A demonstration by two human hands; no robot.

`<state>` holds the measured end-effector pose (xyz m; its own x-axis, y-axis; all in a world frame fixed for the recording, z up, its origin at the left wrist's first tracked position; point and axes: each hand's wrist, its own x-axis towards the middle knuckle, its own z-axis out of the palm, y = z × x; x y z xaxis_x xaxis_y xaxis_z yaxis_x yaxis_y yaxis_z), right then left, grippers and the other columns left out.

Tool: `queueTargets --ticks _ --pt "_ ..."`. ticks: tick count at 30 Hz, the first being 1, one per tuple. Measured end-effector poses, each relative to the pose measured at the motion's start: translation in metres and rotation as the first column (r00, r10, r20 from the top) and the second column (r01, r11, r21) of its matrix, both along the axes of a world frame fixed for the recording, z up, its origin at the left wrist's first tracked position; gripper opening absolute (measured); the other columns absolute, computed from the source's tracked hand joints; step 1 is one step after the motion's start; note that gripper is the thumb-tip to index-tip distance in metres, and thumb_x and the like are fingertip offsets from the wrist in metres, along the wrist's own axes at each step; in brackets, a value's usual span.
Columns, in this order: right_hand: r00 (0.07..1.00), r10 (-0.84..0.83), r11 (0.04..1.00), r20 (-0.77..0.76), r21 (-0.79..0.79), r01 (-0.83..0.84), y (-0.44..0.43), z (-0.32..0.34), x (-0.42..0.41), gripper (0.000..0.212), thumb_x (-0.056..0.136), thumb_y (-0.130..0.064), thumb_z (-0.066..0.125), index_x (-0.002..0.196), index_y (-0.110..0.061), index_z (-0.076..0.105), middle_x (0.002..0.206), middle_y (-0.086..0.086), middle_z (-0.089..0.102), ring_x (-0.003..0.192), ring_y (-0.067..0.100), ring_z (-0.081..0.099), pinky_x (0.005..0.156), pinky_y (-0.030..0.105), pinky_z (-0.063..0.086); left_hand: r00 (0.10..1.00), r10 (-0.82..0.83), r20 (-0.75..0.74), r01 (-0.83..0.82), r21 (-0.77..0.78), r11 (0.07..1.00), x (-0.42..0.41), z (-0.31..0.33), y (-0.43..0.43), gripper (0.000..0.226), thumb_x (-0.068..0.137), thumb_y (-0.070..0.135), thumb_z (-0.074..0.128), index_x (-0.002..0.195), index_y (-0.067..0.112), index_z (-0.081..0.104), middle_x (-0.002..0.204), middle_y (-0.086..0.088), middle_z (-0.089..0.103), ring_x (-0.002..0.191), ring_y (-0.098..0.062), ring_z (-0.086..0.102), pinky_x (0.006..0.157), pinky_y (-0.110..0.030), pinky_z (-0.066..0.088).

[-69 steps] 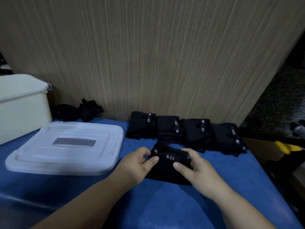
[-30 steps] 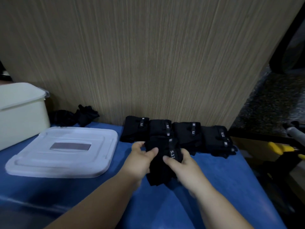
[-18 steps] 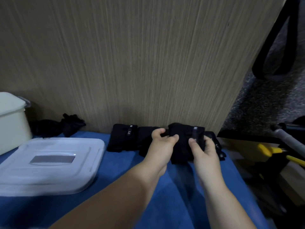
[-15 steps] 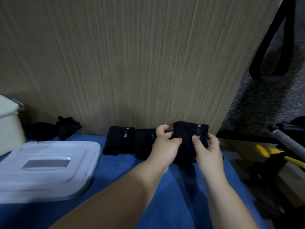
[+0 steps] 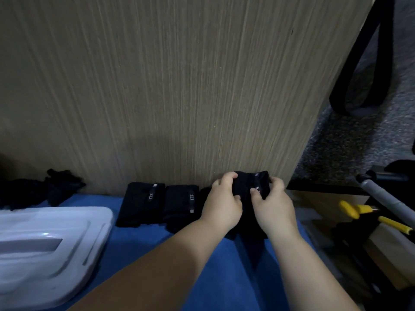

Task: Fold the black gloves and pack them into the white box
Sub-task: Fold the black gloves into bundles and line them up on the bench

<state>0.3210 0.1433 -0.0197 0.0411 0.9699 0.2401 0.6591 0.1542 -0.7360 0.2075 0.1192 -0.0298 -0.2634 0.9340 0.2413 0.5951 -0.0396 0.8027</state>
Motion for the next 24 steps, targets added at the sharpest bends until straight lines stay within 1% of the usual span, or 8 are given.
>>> queueTargets --ticks 3,5,8,11,13,17,20,24 --pt "0.956 -0.087 0.996 0.279 0.051 0.076 0.001 -0.006 -0.001 0.037 0.092 -0.039 0.052 0.119 -0.013 0.050 0.106 0.013 0.066 0.098 0.032 0.059 0.070 0.034 0.039 0.966 0.039 -0.257 -0.046 -0.020 0.999 0.000 -0.005 -0.001 0.049 0.092 0.017 0.051 0.138 0.027 0.038 0.137 -0.003 0.042 0.120 -0.022 0.047 0.099 -0.031 0.038" --pt "0.879 -0.180 0.980 0.442 0.158 0.121 0.002 -0.011 -0.001 0.043 0.088 -0.046 0.054 0.118 -0.014 0.054 0.113 0.011 0.062 0.108 0.031 0.052 0.085 0.038 0.040 0.898 0.086 -0.432 -0.077 0.038 0.996 -0.001 -0.008 -0.001 0.046 0.090 0.019 0.052 0.134 0.026 0.045 0.139 -0.001 0.039 0.126 -0.023 0.039 0.105 -0.036 0.030" --pt "0.905 -0.187 0.955 0.383 0.288 0.076 0.004 -0.018 0.003 0.058 0.082 -0.042 0.064 0.132 -0.019 0.046 0.128 0.008 0.053 0.121 0.030 0.042 0.097 0.047 0.036 0.853 0.024 -0.521 0.009 0.060 0.998 -0.003 -0.011 0.000 0.051 0.089 0.015 0.048 0.138 0.027 0.044 0.154 0.004 0.024 0.140 -0.019 0.020 0.114 -0.039 0.015" --pt "0.921 -0.041 0.922 0.386 0.370 -0.113 0.007 -0.027 0.010 0.049 0.087 -0.034 0.063 0.133 -0.024 0.051 0.139 0.000 0.048 0.132 0.023 0.037 0.102 0.051 0.038 0.828 -0.100 -0.552 0.095 -0.039 0.995 -0.003 -0.013 0.004 0.057 0.094 0.014 0.040 0.148 0.027 0.029 0.159 0.008 0.016 0.147 -0.014 0.003 0.118 -0.035 0.001" --pt "0.900 0.020 0.936 0.435 0.309 -0.170 0.007 -0.032 0.014 0.042 0.094 -0.036 0.052 0.135 -0.025 0.052 0.148 -0.005 0.041 0.140 0.016 0.029 0.110 0.046 0.031 0.832 -0.155 -0.533 0.108 -0.119 0.987 -0.004 -0.016 0.006 0.057 0.096 0.016 0.036 0.151 0.025 0.022 0.160 0.008 0.013 0.148 -0.012 -0.002 0.118 -0.034 -0.002" --pt "0.860 0.096 0.980 0.502 0.102 -0.170 0.011 -0.037 0.019 0.052 0.100 -0.048 0.026 0.147 -0.028 0.034 0.155 -0.016 0.026 0.146 0.005 0.008 0.114 0.037 0.014 0.826 -0.202 -0.527 0.096 -0.220 0.971 -0.004 -0.019 0.008 0.053 0.100 0.025 0.028 0.152 0.023 0.018 0.161 0.007 0.010 0.148 -0.011 -0.002 0.120 -0.034 -0.001" --pt "0.847 0.115 0.990 0.518 0.015 -0.144 0.013 -0.037 0.018 0.052 0.101 -0.048 0.018 0.148 -0.030 0.031 0.153 -0.016 0.030 0.146 0.006 0.009 0.114 0.039 0.013 0.806 -0.232 -0.544 0.089 -0.277 0.957 -0.003 -0.020 0.009 0.052 0.102 0.035 0.023 0.153 0.023 0.015 0.161 0.006 0.007 0.148 -0.012 -0.002 0.120 -0.036 -0.002" --pt "0.847 0.114 0.992 0.519 -0.015 -0.125 0.014 -0.037 0.017 0.051 0.101 -0.046 0.017 0.148 -0.029 0.031 0.153 -0.015 0.032 0.145 0.007 0.011 0.114 0.040 0.012 0.778 -0.262 -0.571 0.080 -0.323 0.943 -0.003 -0.020 0.012 0.054 0.102 0.040 0.019 0.153 0.024 0.012 0.161 0.007 0.004 0.148 -0.013 -0.003 0.120 -0.039 -0.003"
